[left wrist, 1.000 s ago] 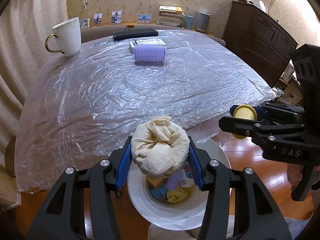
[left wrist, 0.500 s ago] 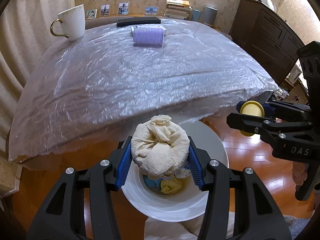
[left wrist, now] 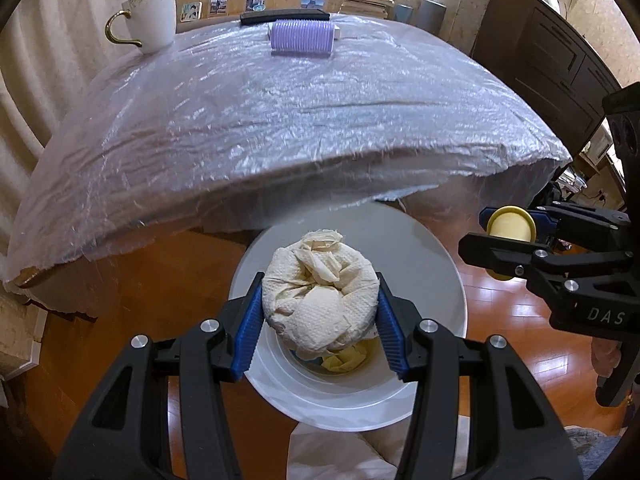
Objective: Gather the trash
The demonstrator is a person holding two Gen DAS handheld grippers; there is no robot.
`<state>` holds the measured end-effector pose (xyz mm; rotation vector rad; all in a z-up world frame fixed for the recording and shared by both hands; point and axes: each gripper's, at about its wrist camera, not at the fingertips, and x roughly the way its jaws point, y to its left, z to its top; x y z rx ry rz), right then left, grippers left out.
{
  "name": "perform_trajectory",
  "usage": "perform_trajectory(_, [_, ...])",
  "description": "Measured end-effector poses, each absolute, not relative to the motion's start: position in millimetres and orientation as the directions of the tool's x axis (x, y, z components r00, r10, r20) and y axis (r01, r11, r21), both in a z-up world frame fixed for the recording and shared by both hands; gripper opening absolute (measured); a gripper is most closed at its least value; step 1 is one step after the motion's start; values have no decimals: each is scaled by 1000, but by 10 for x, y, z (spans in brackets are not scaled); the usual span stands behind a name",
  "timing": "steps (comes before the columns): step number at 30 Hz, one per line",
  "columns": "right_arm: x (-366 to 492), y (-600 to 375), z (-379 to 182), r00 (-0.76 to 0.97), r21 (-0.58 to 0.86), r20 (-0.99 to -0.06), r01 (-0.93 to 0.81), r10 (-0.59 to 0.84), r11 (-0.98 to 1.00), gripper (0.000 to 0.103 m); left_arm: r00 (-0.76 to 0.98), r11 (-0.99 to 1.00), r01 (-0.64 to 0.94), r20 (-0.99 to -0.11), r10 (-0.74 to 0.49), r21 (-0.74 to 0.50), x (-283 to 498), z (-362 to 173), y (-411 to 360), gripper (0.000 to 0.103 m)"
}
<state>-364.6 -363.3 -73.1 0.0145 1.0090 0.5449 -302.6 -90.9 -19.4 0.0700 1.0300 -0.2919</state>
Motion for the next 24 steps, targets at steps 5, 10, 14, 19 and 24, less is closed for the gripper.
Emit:
perform_trajectory(5, [-3633, -3653, -849, 397, 258, -812, -413, 427, 874, 45, 463, 958, 276, -864, -201, -75, -3028, -278, -921, 52])
perform_trajectory(10, [-3608, -3635, -971, 384, 255, -825, -400, 414, 880, 45, 451, 957, 280, -871, -194, -68, -3011, -353, -915, 52])
perform_trajectory(14, [-3587, -3609, -1059, 376, 251, -833, -396, 405, 883, 45, 443, 958, 280, -877, -189, -65, -3002, -407, -899, 52])
perform_trajectory(19, [-3559, -3551, -1149, 371, 233, -844, -398, 388, 887, 45, 430, 957, 283, -885, -179, -56, -2990, -499, -894, 52])
perform_trajectory(24, [-3508, -3500, -1217, 364, 231, -850, -391, 380, 891, 45, 418, 956, 289, -893, -168, -45, -2953, -591, -906, 52])
